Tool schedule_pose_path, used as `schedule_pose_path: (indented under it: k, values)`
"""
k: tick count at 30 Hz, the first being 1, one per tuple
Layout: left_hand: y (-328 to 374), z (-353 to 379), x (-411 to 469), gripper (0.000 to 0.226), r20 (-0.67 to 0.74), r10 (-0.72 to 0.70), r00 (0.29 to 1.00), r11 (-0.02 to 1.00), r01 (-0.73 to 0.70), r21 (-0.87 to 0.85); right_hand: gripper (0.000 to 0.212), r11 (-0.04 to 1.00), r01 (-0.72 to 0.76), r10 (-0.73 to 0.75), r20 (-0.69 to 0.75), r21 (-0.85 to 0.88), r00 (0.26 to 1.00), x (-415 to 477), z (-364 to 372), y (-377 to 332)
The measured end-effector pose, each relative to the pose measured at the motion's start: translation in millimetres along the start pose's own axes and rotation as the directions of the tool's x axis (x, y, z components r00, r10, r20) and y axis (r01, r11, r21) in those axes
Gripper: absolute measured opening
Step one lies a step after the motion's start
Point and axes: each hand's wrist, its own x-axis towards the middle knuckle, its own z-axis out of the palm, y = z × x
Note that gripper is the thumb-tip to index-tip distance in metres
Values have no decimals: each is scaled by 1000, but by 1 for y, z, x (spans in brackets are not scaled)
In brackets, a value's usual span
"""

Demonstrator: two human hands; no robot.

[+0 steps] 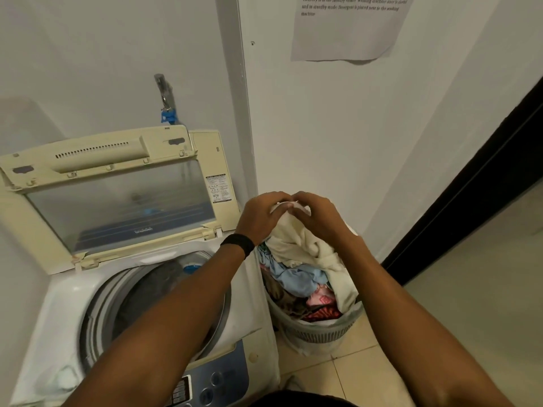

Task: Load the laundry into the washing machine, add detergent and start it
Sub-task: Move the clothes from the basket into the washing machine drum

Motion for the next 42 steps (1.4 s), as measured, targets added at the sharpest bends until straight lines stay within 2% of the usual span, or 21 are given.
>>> schedule_pose_path:
  k: [3, 5, 8, 10, 13, 14, 17, 19, 22, 24, 26, 28, 31, 33, 35, 38, 42]
  values:
    - [-8, -8, -3, 19, 30, -43, 999, 999, 43, 3, 17, 1000, -13, 13, -64, 3, 998, 4, -5, 5]
    - [-18, -11, -7, 20, 40, -137, 990, 990, 138, -19, 15, 996, -26, 40, -163, 89, 986, 6, -13, 6]
    - [-24, -16, -9, 19, -24, -258, 966, 958, 253, -135, 14, 987, -14, 52, -239, 159, 970, 9, -27, 2]
    - [-19, -20, -2, 19, -96, -283, 954, 943, 259, -207, 26, 992, -37, 61, -212, 117, 975, 12, -32, 2]
    - [-3, -28, 18, 19, -184, -282, 942, 936, 229, -267, 61, 994, -101, 105, -120, 46, 987, 16, -38, 0]
    - [1, -30, 23, 20, -195, -272, 942, 935, 211, -285, 62, 993, -96, 103, -105, 73, 989, 16, -40, -1]
    - [4, -31, 32, 28, -183, -254, 950, 938, 195, -287, 33, 977, -30, 61, -142, 211, 988, 14, -46, -7]
    - [7, -25, 34, 32, -136, -250, 959, 934, 202, -294, 23, 968, 20, 23, -167, 250, 986, 16, -47, -14]
    - [19, -10, 33, 32, 0, -209, 978, 911, 195, -364, 22, 970, 93, -71, -106, 226, 992, 23, -36, -18]
    - [26, -1, 30, 30, 36, -197, 980, 916, 197, -348, 21, 974, 115, -94, -114, 195, 989, 25, -28, -16]
    - [27, 4, 27, 30, -1, -218, 976, 931, 208, -302, 28, 983, 89, -71, -117, 160, 991, 23, -24, -13]
    - [24, 5, 26, 30, -59, -269, 961, 936, 247, -250, 30, 991, 48, -42, -53, 121, 998, 21, -24, -12]
    - [18, -4, 29, 28, -159, -373, 914, 912, 329, -244, 38, 999, -34, 33, 12, 27, 999, 15, -32, -5]
    - [13, -14, 29, 29, -178, -376, 909, 916, 336, -218, 40, 995, -81, 81, -6, 60, 997, 9, -43, 3]
    - [10, -22, 27, 32, -144, -360, 922, 922, 328, -204, 30, 982, -78, 88, -54, 173, 995, 3, -57, 5]
    - [16, -18, 24, 32, -65, -333, 941, 915, 305, -265, 16, 957, 5, 31, -121, 291, 992, 7, -63, -5]
    - [31, 0, 22, 33, 7, -261, 965, 903, 246, -353, 14, 951, 70, -36, -118, 300, 992, 19, -46, -18]
